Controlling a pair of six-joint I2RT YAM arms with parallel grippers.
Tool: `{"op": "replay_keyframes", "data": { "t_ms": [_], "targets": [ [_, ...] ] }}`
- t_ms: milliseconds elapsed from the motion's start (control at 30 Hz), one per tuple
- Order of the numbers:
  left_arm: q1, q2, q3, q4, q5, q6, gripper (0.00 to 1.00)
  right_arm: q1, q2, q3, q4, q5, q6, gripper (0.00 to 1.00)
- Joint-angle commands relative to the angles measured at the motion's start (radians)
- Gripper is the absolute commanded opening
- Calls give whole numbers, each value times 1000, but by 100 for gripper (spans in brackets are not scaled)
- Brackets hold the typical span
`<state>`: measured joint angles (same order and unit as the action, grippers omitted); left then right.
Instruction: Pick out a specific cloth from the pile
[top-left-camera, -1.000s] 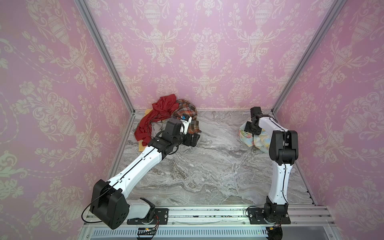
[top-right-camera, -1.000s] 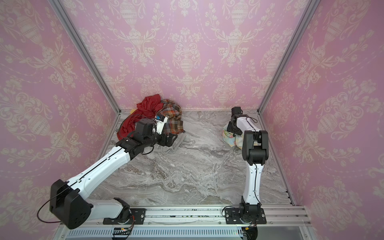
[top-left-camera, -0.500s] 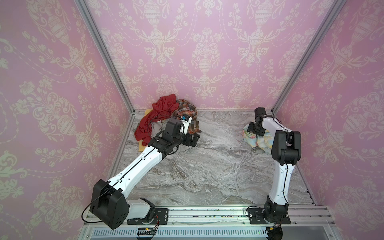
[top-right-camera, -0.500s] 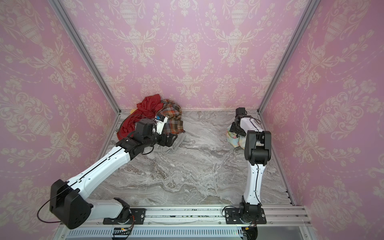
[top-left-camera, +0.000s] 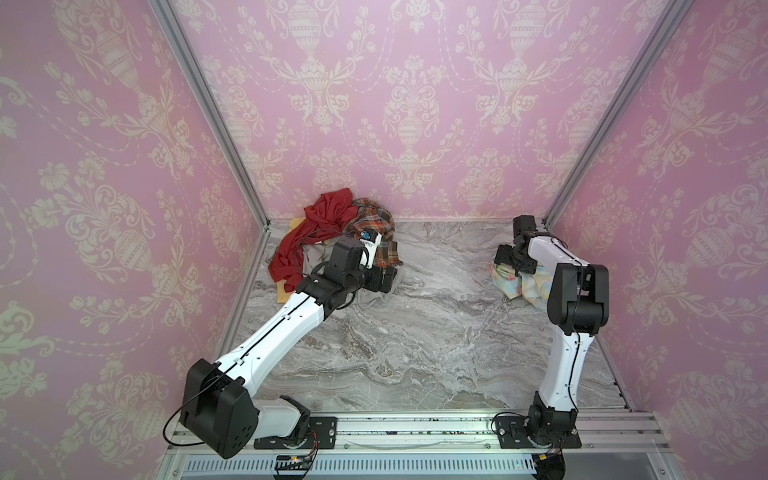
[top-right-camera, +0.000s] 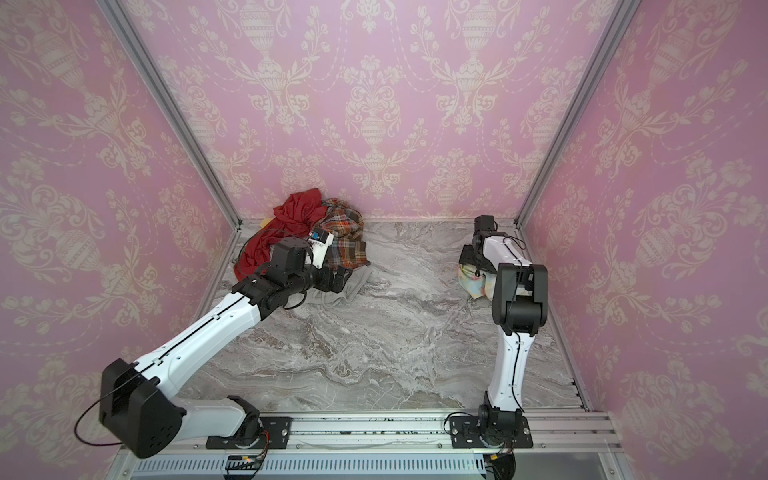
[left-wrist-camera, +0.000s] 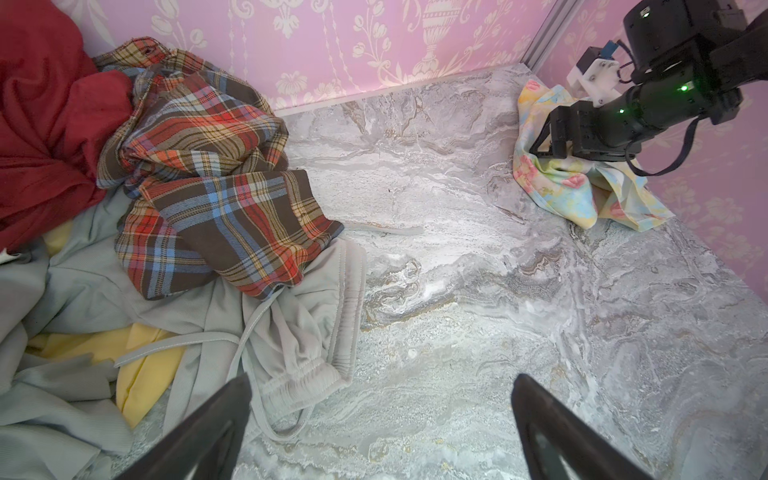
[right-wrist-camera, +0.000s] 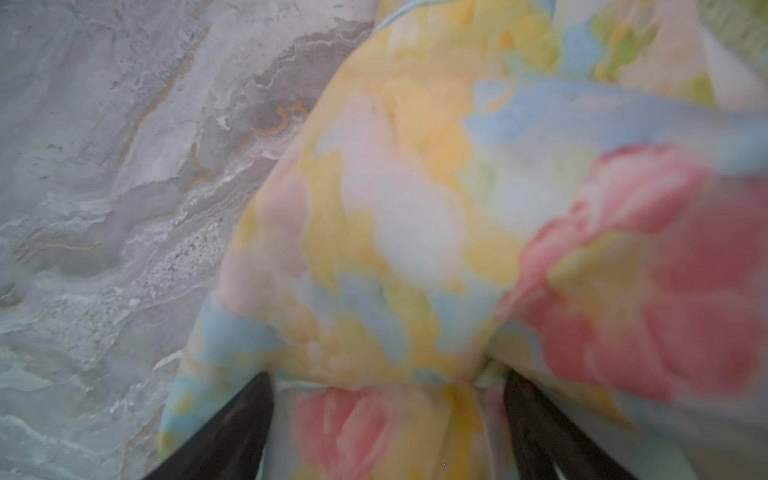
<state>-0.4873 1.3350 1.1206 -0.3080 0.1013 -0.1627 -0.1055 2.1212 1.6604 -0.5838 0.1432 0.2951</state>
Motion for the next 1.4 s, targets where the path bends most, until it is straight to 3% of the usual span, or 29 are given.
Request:
{"op": "replay_keyframes", "data": {
  "t_ms": [0, 267, 633, 833, 1000, 1367],
  "targets": [
    [3, -24, 8, -23, -56, 28, 99, -6, -101, -20, 3, -25, 10, 92],
    [4, -44, 52, -67, -97, 17, 99, 16, -300, -84, 53, -69, 41, 100],
    [21, -117, 62, -53, -217, 0, 99, 99, -547, -124, 59, -41, -39, 100],
    [131, -168, 67, -32, -192, -36, 99, 150, -719, -231, 142, -13, -138, 100],
    [242, -222, 33, -4, -188, -57, 99, 179, -896, -414, 290, -30, -216, 100],
    [356, -271, -143, 167, -231, -23, 99, 177, -1195, -774, 487, -11, -303, 100]
  ]
}}
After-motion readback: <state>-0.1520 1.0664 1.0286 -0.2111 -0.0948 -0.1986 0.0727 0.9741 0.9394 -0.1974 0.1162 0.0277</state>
